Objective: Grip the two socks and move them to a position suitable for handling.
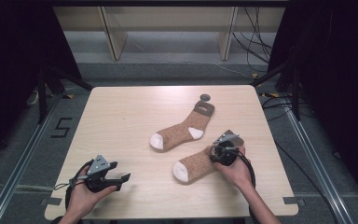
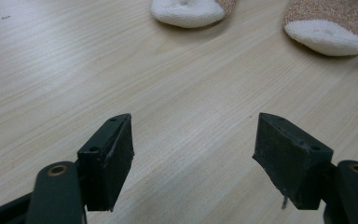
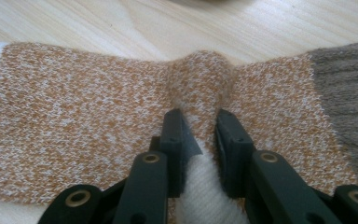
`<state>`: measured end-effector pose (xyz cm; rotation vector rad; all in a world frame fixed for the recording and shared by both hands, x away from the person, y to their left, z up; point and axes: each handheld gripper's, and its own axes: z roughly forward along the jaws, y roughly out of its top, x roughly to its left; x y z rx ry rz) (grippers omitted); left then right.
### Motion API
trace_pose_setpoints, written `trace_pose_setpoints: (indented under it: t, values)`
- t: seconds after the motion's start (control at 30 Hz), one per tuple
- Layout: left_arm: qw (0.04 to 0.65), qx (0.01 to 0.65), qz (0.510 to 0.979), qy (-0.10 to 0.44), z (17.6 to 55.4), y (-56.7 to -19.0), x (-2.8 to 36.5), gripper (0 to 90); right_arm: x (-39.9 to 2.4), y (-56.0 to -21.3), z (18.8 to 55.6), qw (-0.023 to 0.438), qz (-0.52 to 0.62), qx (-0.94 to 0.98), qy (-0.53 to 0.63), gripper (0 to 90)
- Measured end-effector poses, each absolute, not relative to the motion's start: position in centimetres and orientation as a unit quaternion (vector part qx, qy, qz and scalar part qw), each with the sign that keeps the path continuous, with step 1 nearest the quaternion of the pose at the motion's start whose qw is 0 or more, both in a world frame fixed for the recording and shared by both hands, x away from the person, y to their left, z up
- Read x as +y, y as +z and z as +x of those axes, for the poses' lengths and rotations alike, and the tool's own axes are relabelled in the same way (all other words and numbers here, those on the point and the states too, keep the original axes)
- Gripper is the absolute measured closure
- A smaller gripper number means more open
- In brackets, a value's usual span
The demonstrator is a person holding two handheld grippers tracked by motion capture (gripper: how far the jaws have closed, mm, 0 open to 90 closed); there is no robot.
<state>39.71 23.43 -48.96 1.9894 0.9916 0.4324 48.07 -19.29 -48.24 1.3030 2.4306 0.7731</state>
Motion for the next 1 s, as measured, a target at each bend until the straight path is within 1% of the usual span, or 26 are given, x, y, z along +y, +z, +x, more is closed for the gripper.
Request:
trace_pose_setpoints:
  t: [0.17, 0.23, 0.3, 0.37, 0.47, 0.5, 0.53, 0.57, 0.6, 0.63, 0.7, 0.73, 0.77, 0.83, 0.87, 0.9, 0.97, 1.0]
  values:
    - [0.420, 0.394, 0.798, 0.177, 39.7, -48.9, 23.5, 27.7, -18.9, -47.8, 47.6, 0.131, 0.465, 0.829, 0.282, 77.8]
    - [0.428, 0.394, 0.794, 0.175, 39.7, -48.8, 23.5, 27.9, -18.4, -46.8, 46.9, 0.116, 0.469, 0.827, 0.289, 78.1]
    - [0.428, 0.396, 0.792, 0.179, 39.6, -48.7, 23.5, 28.0, -18.1, -46.5, 46.6, 0.110, 0.475, 0.823, 0.290, 78.2]
    - [0.433, 0.394, 0.790, 0.181, 39.6, -48.6, 23.5, 28.3, -16.7, -45.4, 45.4, 0.098, 0.479, 0.816, 0.309, 78.2]
    - [0.437, 0.395, 0.787, 0.182, 39.5, -48.5, 23.5, 28.4, -15.5, -44.7, 44.7, 0.091, 0.477, 0.813, 0.321, 78.2]
    - [0.438, 0.393, 0.787, 0.185, 39.5, -48.3, 23.6, 28.7, -14.0, -44.1, 43.9, 0.108, 0.459, 0.822, 0.319, 78.1]
    - [0.441, 0.395, 0.784, 0.185, 39.5, -48.3, 23.6, 28.9, -13.4, -44.0, 43.6, 0.110, 0.452, 0.822, 0.327, 78.1]
    - [0.441, 0.395, 0.784, 0.185, 39.5, -48.3, 23.6, 29.0, -13.4, -44.0, 43.6, 0.110, 0.452, 0.822, 0.327, 78.1]
    - [0.441, 0.393, 0.785, 0.186, 39.4, -48.2, 23.6, 29.0, -12.5, -43.8, 43.2, 0.093, 0.456, 0.820, 0.333, 78.1]
    - [0.444, 0.392, 0.784, 0.185, 39.3, -48.1, 23.6, 29.7, -10.9, -44.1, 42.6, 0.090, 0.453, 0.822, 0.332, 77.8]
    - [0.447, 0.392, 0.783, 0.182, 39.2, -48.0, 23.5, 30.2, -10.3, -44.3, 42.4, 0.082, 0.461, 0.819, 0.331, 77.5]
    - [0.451, 0.384, 0.787, 0.172, 39.1, -47.9, 23.3, 32.7, -9.2, -45.2, 42.2, 0.068, 0.463, 0.821, 0.328, 76.4]
    - [0.451, 0.384, 0.787, 0.172, 39.1, -47.9, 23.3, 33.7, -9.2, -45.2, 42.2, 0.068, 0.463, 0.821, 0.328, 76.4]
    - [0.456, 0.363, 0.800, 0.145, 38.7, -47.8, 22.5, 37.7, -8.3, -47.0, 42.4, 0.056, 0.462, 0.826, 0.318, 71.2]
    - [0.456, 0.363, 0.800, 0.145, 38.7, -47.8, 22.5, 39.2, -8.3, -47.0, 42.4, 0.056, 0.462, 0.826, 0.318, 71.2]
    - [0.456, 0.357, 0.805, 0.131, 38.5, -47.9, 22.1, 39.2, -8.2, -47.3, 42.5, 0.056, 0.463, 0.826, 0.316, 68.8]
    - [0.451, 0.348, 0.814, 0.115, 38.3, -48.1, 21.6, 42.5, -8.1, -47.9, 42.5, 0.053, 0.463, 0.827, 0.313, 60.9]
    - [0.450, 0.343, 0.818, 0.106, 38.2, -48.3, 21.3, 44.6, -8.2, -47.7, 42.6, 0.046, 0.459, 0.829, 0.316, 53.9]
